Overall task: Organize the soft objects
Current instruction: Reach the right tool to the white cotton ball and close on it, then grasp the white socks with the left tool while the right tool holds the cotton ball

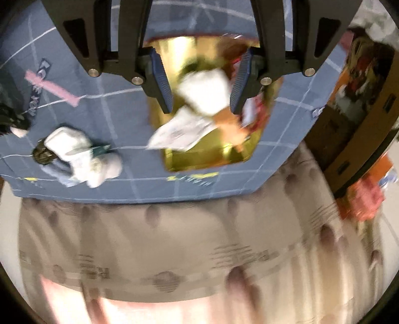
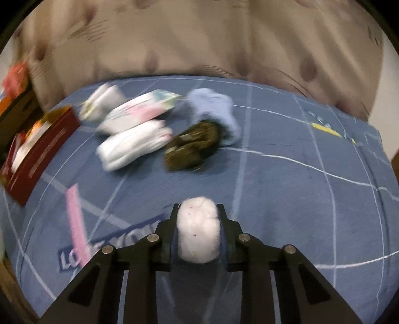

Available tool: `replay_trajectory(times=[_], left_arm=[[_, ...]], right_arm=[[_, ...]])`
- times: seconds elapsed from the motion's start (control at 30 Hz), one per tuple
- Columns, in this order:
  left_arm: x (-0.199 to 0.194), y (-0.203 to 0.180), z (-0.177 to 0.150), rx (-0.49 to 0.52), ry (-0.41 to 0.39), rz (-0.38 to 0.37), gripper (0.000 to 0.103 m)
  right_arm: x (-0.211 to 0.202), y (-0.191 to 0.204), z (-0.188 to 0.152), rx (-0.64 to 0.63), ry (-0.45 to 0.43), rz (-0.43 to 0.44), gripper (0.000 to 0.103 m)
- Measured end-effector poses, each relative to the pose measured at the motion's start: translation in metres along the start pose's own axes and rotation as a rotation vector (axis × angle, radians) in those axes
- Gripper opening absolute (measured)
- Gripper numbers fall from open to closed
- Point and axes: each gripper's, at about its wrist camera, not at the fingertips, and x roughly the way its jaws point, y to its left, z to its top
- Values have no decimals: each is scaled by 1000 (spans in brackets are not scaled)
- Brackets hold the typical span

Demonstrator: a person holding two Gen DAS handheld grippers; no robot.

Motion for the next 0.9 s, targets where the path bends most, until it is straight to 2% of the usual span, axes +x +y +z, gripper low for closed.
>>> replay_trajectory(times=[0.13,0.23,0.5,0.63,0.9], left_arm=[[8,-26,19,16,3,-131,54],[16,-46,31,39,-4,-191,56],[58,-111,61,118,38,-284,56],[83,-137,74,140,73,-296,56],[117,-146,86,106,133,-268,56]], right_arm=[[13,-25,11,51,13,-44,23],[17,-31,12,40,1,-64,23],[18,-31,13,36,0,-62,24],[19,-31,13,33,1,-55,27],[19,-33,13,41,0,-38,28]])
